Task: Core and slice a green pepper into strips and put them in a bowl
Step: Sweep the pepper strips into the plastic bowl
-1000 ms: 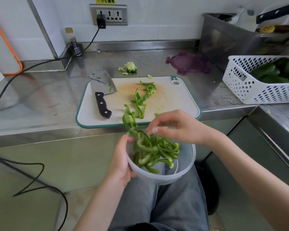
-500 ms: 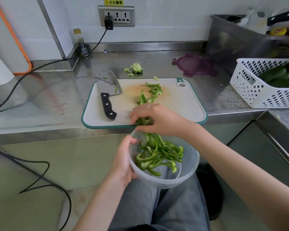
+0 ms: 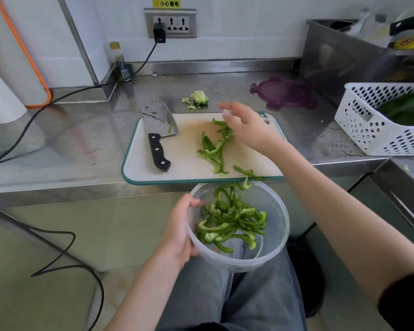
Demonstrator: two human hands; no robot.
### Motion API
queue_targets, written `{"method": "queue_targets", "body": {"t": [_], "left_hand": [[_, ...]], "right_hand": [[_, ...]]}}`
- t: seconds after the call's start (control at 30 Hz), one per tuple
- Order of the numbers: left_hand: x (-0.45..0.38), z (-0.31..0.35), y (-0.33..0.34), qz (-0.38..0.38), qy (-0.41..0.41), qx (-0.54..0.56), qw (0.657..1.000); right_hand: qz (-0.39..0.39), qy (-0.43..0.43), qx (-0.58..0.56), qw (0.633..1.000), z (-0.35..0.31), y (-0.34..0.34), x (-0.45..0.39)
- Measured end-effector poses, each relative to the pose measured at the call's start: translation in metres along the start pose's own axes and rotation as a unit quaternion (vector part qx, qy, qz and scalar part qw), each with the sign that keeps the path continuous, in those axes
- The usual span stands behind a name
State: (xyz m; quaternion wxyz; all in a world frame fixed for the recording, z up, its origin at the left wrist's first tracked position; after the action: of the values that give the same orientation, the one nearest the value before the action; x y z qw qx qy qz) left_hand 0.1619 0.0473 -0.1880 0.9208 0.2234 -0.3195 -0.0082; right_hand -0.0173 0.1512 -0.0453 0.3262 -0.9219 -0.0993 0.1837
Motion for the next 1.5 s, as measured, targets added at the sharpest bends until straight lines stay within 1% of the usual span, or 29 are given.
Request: {"method": "queue_targets", "body": {"t": [0.1, 0.17, 0.27, 0.33, 0.47, 0.57, 0.63, 0.73, 0.8, 0.9, 0.97, 1.0, 1.03, 1.07, 1.1, 1.13, 1.17, 1.2, 1.27, 1.3, 1.33, 1.37, 1.5], "left_hand": [[0.002, 0.002, 0.001, 0.001, 0.003, 0.001, 1.0], [0.003, 0.002, 0.0, 0.008, 0.003, 0.007, 1.0], [0.002, 0.002, -0.001, 0.008, 0.003, 0.007, 1.0], [0.001, 0.002, 0.0, 0.0, 0.004, 0.004, 1.0], [0.0, 0.002, 0.002, -0.009, 0.004, -0.004, 1.0], [0.001, 0.003, 0.002, -0.01, 0.005, -0.003, 1.0], [0.002, 0.004, 0.003, -0.01, 0.007, -0.002, 1.0], [0.0, 0.004, 0.001, -0.009, 0.014, -0.004, 1.0], [-0.001, 0.005, 0.001, -0.009, 0.017, -0.002, 1.0], [-0.001, 0.006, 0.001, -0.013, 0.025, 0.003, 1.0], [-0.002, 0.006, -0.001, -0.008, 0.027, 0.003, 1.0], [-0.002, 0.006, -0.001, -0.003, 0.025, 0.002, 1.0], [-0.002, 0.005, -0.002, 0.001, 0.024, 0.001, 1.0], [-0.001, 0.005, -0.002, 0.004, 0.024, -0.001, 1.0], [-0.001, 0.006, -0.002, 0.004, 0.024, -0.005, 1.0], [0.0, 0.006, -0.002, 0.004, 0.025, -0.009, 1.0], [0.0, 0.005, -0.002, 0.004, 0.025, -0.011, 1.0], [-0.001, 0.005, -0.002, 0.005, 0.024, -0.011, 1.0], [-0.001, 0.004, -0.003, 0.008, 0.024, -0.012, 1.0], [-0.002, 0.004, -0.004, 0.009, 0.024, -0.012, 1.0], [-0.003, 0.004, -0.005, 0.01, 0.024, -0.012, 1.0], [-0.003, 0.004, -0.005, 0.01, 0.025, -0.011, 1.0], [-0.005, 0.002, -0.005, 0.009, 0.027, -0.006, 1.0]], "right_hand": [[-0.107, 0.004, 0.149, 0.983, 0.025, 0.035, -0.03], [-0.152, 0.005, 0.206, 0.967, 0.031, 0.05, -0.035], [-0.16, -0.016, 0.161, 0.974, 0.024, 0.05, -0.026], [-0.179, -0.044, 0.135, 0.973, 0.018, 0.052, -0.011], [-0.208, -0.069, 0.081, 0.972, -0.001, 0.056, 0.02], [-0.231, -0.101, 0.083, 0.964, -0.018, 0.057, 0.042], [-0.232, -0.119, 0.081, 0.962, -0.024, 0.055, 0.055], [-0.231, -0.123, 0.043, 0.964, -0.03, 0.049, 0.074], [-0.242, -0.125, 0.023, 0.962, -0.034, 0.047, 0.091], [-0.264, -0.15, 0.012, 0.953, -0.042, 0.044, 0.114], [-0.286, -0.133, -0.025, 0.949, -0.044, 0.04, 0.122], [-0.286, -0.11, -0.073, 0.949, -0.044, 0.036, 0.121], [-0.265, -0.088, -0.127, 0.952, -0.043, 0.03, 0.115], [-0.215, -0.079, -0.156, 0.961, -0.04, 0.02, 0.102], [-0.149, -0.08, -0.142, 0.975, -0.036, 0.009, 0.087], [-0.092, -0.079, -0.097, 0.988, -0.029, 0.001, 0.072], [-0.06, -0.07, -0.036, 0.995, -0.02, -0.003, 0.058], [-0.065, -0.046, 0.033, 0.996, -0.009, 0.001, 0.047], [-0.151, -0.007, 0.152, 0.977, 0.016, 0.021, 0.038], [-0.194, -0.01, 0.181, 0.964, 0.024, 0.029, 0.041], [-0.224, -0.02, 0.186, 0.957, 0.025, 0.034, 0.047], [-0.239, -0.029, 0.166, 0.956, 0.024, 0.035, 0.057], [-0.264, -0.063, 0.078, 0.959, 0.002, 0.03, 0.106]]}}
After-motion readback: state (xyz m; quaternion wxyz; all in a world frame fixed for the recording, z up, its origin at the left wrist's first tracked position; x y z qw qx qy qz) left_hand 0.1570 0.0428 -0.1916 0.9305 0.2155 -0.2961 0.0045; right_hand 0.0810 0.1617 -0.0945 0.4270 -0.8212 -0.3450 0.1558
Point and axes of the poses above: each hand's wrist, its own x-axis away from the middle knuckle, its own y-axis out of the palm, z = x × y, the point moved 10 cm from there along -x, towards the middle knuckle, and after that the axes turned 3 degrees about -y, right-handed, at the moved point
